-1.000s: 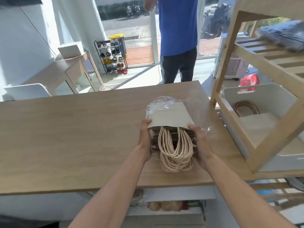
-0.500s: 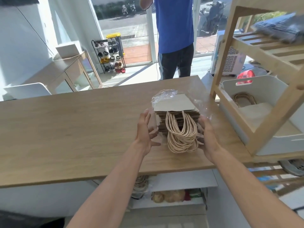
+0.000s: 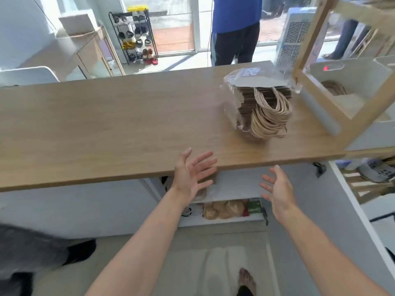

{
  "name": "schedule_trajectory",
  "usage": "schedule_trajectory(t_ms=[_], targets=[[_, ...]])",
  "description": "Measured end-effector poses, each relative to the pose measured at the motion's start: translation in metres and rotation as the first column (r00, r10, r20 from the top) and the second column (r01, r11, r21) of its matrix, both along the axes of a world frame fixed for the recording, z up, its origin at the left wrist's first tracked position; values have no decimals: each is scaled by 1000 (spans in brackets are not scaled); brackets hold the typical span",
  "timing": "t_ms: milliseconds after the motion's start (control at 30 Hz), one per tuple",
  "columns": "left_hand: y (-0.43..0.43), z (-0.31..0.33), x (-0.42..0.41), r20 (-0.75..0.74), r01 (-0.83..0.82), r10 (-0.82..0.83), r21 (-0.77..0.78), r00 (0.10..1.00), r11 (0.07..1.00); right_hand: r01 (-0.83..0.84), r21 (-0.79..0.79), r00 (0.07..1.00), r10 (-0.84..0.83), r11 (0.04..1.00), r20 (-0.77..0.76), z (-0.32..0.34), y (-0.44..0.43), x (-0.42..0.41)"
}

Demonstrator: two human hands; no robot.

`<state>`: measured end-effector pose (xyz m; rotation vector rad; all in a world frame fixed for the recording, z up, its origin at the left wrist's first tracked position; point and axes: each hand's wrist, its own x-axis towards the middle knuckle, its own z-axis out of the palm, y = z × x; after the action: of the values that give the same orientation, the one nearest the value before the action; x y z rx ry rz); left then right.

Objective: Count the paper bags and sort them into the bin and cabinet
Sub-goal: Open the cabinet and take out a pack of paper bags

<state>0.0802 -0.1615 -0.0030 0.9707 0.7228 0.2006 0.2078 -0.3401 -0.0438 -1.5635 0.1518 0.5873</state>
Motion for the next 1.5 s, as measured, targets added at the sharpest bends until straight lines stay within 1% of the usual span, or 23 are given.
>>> schedule_trajectory(t_ms=[133,200,333,433,500,567,667,700,733,767,800,833,867,900,1000,1067,1133,1200,1300,1400,1433,1500], targets=[[3,-36,-35,-76,-21,20,-22,997,1000,-54,-41,998,52,998,-44,-29,16,-28],[7,-56,-46,-131,-27,28,6,991,1000,-85,-65,996,82,994,-46,-42,27,-35],[18,-92,-54,-237,-62,88,115,968,991,-125,-115,992,122,985,-34,-70,48,-39],[34,-118,-46,-281,-139,195,208,940,968,-168,-157,986,169,973,-8,-100,66,-33],[48,-132,-39,-287,-214,293,276,912,937,-198,-180,979,202,964,4,-119,76,-27],[63,-145,-31,-257,-264,363,351,895,899,-229,-211,972,236,950,8,-136,87,-19],[86,-168,-16,-184,-303,429,475,884,826,-284,-258,956,295,924,5,-163,106,-2],[93,-175,-8,-179,-301,463,550,868,779,-305,-280,948,319,910,3,-172,113,5],[100,-180,-1,-195,-261,493,657,848,708,-323,-302,940,341,897,9,-181,119,12],[108,-185,7,-226,-168,507,768,832,618,-337,-322,933,360,885,13,-190,128,20],[116,-191,14,-277,-40,493,842,825,538,-348,-340,927,376,874,17,-199,136,28],[123,-195,19,-328,73,463,871,823,486,-360,-358,920,392,862,20,-202,142,34],[131,-203,23,-374,136,434,863,819,487,-372,-375,912,410,849,23,-207,148,40],[138,-211,27,-411,148,428,837,805,527,-385,-396,903,428,834,24,-213,154,46],[160,-239,38,-547,94,414,677,728,730,-408,-451,883,469,794,28,-233,173,62],[170,-245,43,-622,141,317,573,716,807,-411,-468,878,477,783,27,-242,184,70],[178,-253,47,-658,185,175,441,733,878,-406,-473,881,472,782,25,-253,193,78],[183,-262,48,-679,253,89,388,729,886,-409,-458,886,465,789,9,-260,201,83],[186,-278,52,-657,293,46,396,753,870,-413,-464,892,450,784,-33,-267,209,83],[189,-291,53,-591,200,84,398,802,895,-406,-484,895,445,775,-38,-270,211,84],[191,-296,53,-555,154,104,398,825,904,-404,-483,896,442,777,-40,-270,211,85],[197,-310,55,-514,34,184,385,838,922,-398,-480,901,432,782,-45,-271,211,88]])
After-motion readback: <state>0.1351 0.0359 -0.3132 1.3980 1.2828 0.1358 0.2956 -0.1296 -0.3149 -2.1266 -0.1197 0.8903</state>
